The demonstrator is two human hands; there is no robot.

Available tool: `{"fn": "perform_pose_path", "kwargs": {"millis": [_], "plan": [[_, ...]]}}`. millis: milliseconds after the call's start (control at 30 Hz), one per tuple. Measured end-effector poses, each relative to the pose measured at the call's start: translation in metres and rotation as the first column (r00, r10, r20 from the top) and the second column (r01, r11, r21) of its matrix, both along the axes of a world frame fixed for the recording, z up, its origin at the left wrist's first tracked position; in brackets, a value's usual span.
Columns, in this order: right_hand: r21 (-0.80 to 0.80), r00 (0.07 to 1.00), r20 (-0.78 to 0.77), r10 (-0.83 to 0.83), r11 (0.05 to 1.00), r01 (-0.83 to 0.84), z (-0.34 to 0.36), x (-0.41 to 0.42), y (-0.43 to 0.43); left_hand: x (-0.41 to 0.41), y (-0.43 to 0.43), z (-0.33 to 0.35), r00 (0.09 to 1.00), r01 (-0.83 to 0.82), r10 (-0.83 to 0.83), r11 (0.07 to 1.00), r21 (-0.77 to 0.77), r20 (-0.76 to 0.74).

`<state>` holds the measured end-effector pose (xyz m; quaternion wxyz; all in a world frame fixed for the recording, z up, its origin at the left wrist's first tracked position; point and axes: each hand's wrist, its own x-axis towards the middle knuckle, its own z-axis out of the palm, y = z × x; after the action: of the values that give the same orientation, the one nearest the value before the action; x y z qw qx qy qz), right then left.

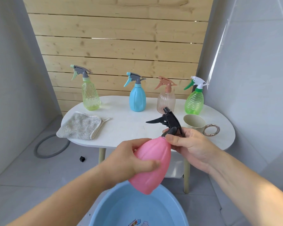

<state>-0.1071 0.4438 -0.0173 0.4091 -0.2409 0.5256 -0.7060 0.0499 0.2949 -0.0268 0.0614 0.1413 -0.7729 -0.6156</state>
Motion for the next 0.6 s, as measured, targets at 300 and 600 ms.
{"fn": "perform_pose_path", "kwargs": {"millis": [300, 600], "plan": [[0.011, 0.999, 0.005, 0.042, 0.999, -0.042, 0.008, 0.003, 0.003, 0.000, -0.004, -0.008, 0.966, 0.123, -0.172, 0.962, 0.246, 0.192], [0.020, 0.999, -0.023, 0.038, 0.999, -0.038, 0.008, 0.005, 0.000, 0.002, -0.009, -0.014, 0.963, 0.096, -0.199, 0.885, 0.456, 0.183]]}}
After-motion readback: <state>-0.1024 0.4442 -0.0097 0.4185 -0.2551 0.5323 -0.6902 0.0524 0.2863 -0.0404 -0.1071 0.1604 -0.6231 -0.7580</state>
